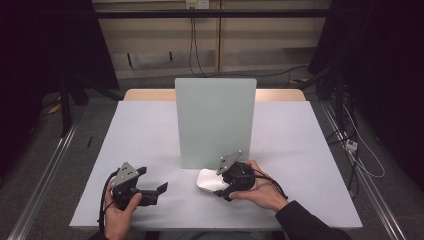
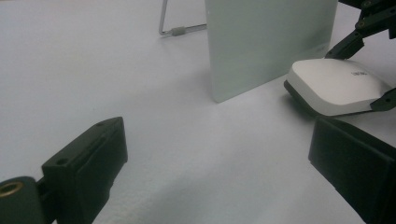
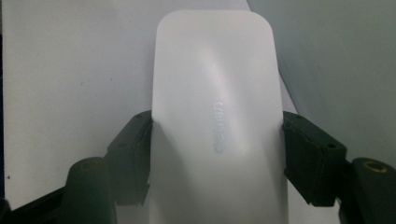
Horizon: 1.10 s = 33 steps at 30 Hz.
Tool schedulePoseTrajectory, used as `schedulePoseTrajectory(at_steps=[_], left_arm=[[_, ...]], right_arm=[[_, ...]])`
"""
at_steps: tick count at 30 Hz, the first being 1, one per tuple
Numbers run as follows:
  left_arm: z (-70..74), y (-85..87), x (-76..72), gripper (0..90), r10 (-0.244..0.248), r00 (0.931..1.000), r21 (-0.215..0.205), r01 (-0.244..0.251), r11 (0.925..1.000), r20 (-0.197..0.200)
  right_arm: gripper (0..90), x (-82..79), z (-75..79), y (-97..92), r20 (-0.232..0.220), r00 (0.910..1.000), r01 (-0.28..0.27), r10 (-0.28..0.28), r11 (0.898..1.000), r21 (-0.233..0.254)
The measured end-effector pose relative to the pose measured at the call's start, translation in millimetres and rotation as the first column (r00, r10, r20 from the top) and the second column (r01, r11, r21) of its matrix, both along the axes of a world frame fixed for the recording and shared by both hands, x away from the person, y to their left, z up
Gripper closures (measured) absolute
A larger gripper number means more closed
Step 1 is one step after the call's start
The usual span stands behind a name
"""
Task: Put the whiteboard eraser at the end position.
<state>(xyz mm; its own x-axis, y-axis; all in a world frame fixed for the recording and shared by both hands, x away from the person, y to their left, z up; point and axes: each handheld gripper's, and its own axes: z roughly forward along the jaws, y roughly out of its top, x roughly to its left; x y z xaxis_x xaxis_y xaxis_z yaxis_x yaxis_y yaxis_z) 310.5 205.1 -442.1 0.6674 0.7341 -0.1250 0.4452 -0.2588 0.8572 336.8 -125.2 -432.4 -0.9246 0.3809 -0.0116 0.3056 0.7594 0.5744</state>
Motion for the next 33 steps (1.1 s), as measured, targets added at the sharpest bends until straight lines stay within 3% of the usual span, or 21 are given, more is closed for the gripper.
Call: schedulePoseTrajectory(at_steps=[33], left_arm=[[-0.3, 0.0, 0.1, 4.4, 0.002, 1.0000, -0.002, -0.002, 1.0000, -0.003]], right_arm=[[30.9, 2.4, -6.8, 2.0, -0.019, 0.9997, 0.018, -0.017, 1.000, 0.013]])
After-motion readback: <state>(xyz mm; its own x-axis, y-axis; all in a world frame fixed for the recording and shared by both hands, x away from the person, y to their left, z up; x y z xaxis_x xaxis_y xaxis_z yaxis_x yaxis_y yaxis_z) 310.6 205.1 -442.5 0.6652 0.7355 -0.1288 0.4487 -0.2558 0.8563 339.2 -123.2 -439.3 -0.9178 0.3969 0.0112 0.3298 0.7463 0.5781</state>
